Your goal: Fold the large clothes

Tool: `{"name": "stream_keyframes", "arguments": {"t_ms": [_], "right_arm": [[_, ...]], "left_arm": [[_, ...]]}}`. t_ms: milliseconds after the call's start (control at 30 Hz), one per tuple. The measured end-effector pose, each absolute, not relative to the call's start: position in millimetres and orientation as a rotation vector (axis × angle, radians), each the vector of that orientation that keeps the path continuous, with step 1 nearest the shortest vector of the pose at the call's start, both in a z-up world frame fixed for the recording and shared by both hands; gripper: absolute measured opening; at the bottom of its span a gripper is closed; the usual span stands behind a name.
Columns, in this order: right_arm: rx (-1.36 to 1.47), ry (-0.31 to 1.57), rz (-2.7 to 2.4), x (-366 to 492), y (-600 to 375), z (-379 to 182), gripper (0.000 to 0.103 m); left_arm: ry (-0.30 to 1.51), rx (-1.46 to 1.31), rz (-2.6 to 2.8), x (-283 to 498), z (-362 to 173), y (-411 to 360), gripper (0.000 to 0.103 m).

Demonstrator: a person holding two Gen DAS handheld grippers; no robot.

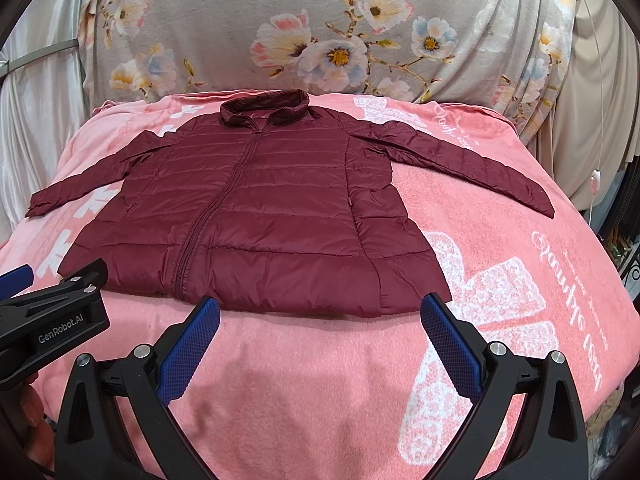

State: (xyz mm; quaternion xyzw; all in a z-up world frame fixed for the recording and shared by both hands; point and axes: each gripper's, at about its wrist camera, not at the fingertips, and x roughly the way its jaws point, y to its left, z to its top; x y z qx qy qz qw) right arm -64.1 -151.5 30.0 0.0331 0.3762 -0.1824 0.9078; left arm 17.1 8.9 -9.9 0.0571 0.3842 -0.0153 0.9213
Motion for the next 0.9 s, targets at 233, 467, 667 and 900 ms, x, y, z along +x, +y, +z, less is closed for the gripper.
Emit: {"name": "stream_keyframes", "arguments": {"t_ms": [233,467,667,900], "right_arm": [[0.110,0.730,-0.427,-63.3,-187.9,30.1,0.098],[0.233,0.638,-0.571,-47.7,-310.1,34.0,0.098],[0.373,0.567,-0.732,-21.6,-443.5,24.5,0.098],[0.558,0.533,-0.829,-5.7,-555.4,-6.0,0.098]], "left_arm": [[0.772,0.081,-0.017,25.3,-10.1,19.2,0.098],[0.733,0.026,-0.005,59.8,1.5,28.5,0.098],[0.696,0.006,0.012,82.7,7.0,26.1,0.098],[0.666,0.023,0.044,98.1,2.8,20.6,0.098]]}}
